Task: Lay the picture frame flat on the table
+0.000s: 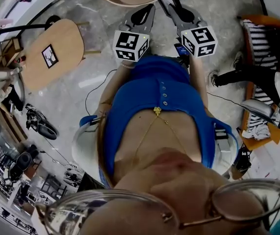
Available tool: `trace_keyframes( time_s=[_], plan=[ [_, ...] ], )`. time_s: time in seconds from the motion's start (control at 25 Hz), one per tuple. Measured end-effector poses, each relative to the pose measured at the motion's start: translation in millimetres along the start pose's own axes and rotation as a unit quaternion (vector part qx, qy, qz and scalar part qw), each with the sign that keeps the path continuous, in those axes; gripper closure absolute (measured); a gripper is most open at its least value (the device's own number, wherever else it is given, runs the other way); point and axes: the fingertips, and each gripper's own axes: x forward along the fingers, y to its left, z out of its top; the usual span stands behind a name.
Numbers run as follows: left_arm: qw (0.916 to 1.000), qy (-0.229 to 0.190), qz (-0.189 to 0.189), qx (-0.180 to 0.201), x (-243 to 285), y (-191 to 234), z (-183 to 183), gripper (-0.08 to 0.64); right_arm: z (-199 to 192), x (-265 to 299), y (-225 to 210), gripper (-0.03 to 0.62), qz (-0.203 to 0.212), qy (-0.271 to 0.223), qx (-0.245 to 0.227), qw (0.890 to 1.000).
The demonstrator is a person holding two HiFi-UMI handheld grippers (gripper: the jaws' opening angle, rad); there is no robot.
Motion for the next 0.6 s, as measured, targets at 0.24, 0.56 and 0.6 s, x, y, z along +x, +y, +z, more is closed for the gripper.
trace_keyframes(
  time_s=[0.24,0.56,0.6],
  plan=[
    [0.9999,0.008,-0.014,0.001,13.1,38.6,12.6,0.560,21.5,42.5,-5.4,0.580,-0.006,-0.001,-0.001,1.000],
    [1.0000,0.001,-0.002,0.000,14.2,102.9,24.3,0.560,33.8,99.6,-3.7,0.580,-0.010,0.011,-0.009,1.000],
    [1.0000,0.001,-0.002,-0.001,14.0,108.4,24.1,0.560,34.6,104.9,-3.8,0.580,-0.009,0.012,-0.009,1.000]
  ],
)
